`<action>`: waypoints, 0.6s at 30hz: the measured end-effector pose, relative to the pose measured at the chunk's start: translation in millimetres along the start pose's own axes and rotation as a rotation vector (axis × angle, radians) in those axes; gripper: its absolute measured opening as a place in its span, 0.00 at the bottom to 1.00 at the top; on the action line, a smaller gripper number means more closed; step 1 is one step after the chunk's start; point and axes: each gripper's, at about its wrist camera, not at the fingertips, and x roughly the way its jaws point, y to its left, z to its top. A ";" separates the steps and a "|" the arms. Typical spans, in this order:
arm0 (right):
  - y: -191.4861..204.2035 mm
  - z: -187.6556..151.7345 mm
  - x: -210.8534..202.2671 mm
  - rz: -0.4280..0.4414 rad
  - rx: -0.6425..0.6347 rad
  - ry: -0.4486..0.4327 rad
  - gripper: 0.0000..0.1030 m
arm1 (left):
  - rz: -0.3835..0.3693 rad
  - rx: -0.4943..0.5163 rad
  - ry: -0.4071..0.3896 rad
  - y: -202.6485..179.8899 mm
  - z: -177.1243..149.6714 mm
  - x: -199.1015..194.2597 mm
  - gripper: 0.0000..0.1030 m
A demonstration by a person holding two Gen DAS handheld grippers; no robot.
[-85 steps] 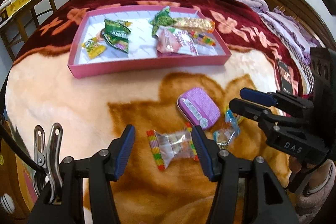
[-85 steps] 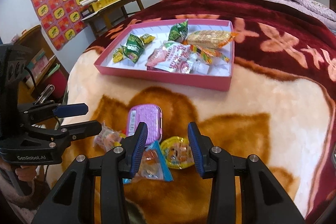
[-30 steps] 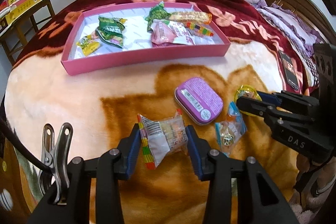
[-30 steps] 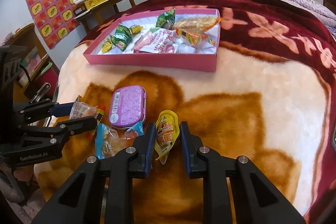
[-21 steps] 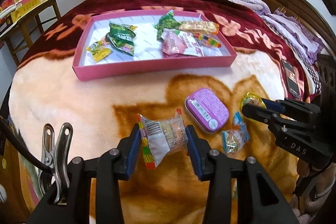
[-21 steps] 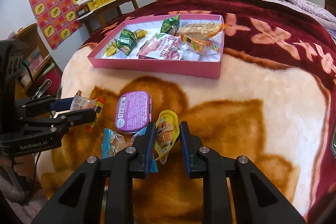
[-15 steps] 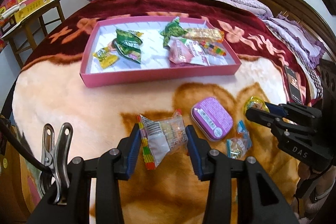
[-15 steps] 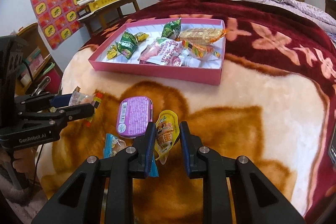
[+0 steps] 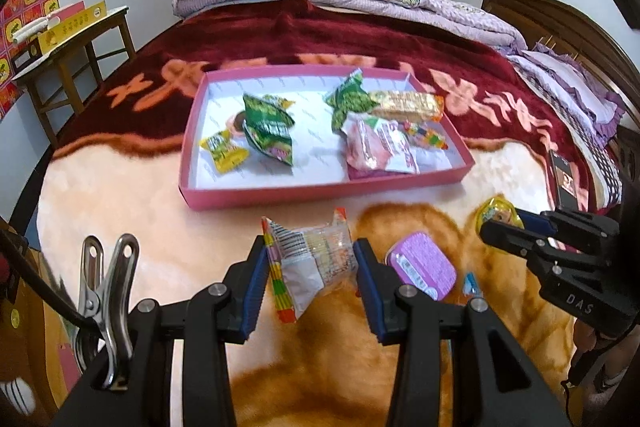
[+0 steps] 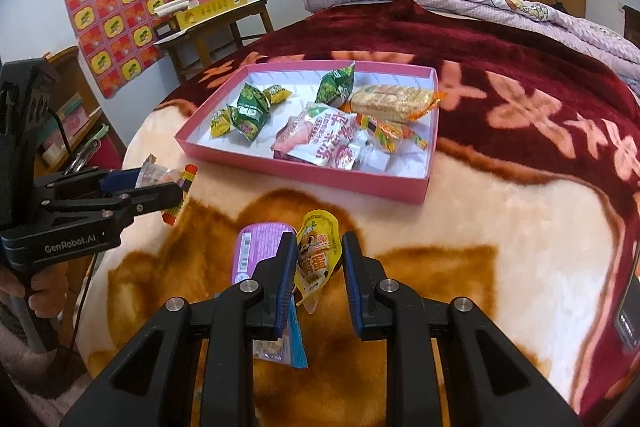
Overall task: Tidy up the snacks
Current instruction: 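Carry the striped candy and jelly cup into the pink box and release both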
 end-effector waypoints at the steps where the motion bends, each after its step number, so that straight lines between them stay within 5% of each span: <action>1: 0.0 1.4 0.1 0.000 -0.001 -0.001 0.23 | 0.001 -0.001 -0.004 0.7 2.2 -0.5 0.43; 18: 0.6 25.8 9.6 0.006 -0.015 -0.015 0.23 | 0.027 -0.036 -0.041 16.8 31.5 9.0 0.43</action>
